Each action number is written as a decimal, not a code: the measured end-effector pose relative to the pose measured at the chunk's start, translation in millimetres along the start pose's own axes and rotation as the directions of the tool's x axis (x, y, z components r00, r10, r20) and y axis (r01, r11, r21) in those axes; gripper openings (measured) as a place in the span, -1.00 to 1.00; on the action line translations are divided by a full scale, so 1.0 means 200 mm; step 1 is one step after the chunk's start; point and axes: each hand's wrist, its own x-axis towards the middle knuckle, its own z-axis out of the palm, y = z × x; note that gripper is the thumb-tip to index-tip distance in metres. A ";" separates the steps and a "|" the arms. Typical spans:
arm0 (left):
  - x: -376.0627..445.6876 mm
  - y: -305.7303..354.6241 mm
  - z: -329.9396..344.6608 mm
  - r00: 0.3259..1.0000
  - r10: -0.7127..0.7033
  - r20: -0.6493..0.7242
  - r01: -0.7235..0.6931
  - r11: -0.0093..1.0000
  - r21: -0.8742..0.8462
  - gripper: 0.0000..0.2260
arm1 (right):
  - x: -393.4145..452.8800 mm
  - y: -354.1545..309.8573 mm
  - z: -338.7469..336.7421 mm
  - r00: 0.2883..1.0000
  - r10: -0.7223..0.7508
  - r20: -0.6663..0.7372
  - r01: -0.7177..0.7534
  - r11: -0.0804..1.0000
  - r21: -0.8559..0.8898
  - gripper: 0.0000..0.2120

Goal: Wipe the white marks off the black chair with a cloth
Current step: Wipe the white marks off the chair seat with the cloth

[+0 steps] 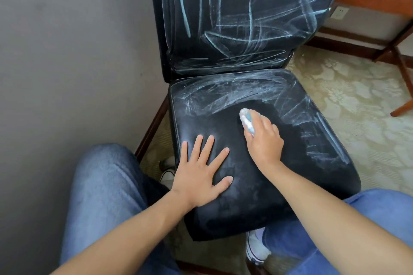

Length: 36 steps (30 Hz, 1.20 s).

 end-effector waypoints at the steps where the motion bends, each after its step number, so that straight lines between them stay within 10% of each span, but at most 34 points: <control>1: -0.01 0.00 -0.01 1.000 0.002 0.029 -0.003 1.000 0.024 -0.32 | -0.02 -0.01 -0.01 1.000 0.004 0.008 -0.004 1.000 0.011 -0.52; 23: -0.20 0.06 -0.14 0.987 0.043 0.152 -0.046 0.999 0.017 -0.20 | 0.18 -0.18 -0.05 0.984 -0.039 0.176 0.005 0.983 0.186 -0.59; 30: -0.13 0.03 -0.12 0.990 0.126 0.069 -0.125 0.992 -0.024 -0.19 | -0.01 -0.31 0.02 0.830 -0.551 0.092 0.524 0.825 0.211 -0.59; 36: -0.12 0.00 -0.11 0.991 0.125 -0.039 -0.128 0.989 -0.080 -0.20 | 0.39 -0.10 0.02 0.990 -0.079 0.113 0.080 0.997 -0.007 -0.64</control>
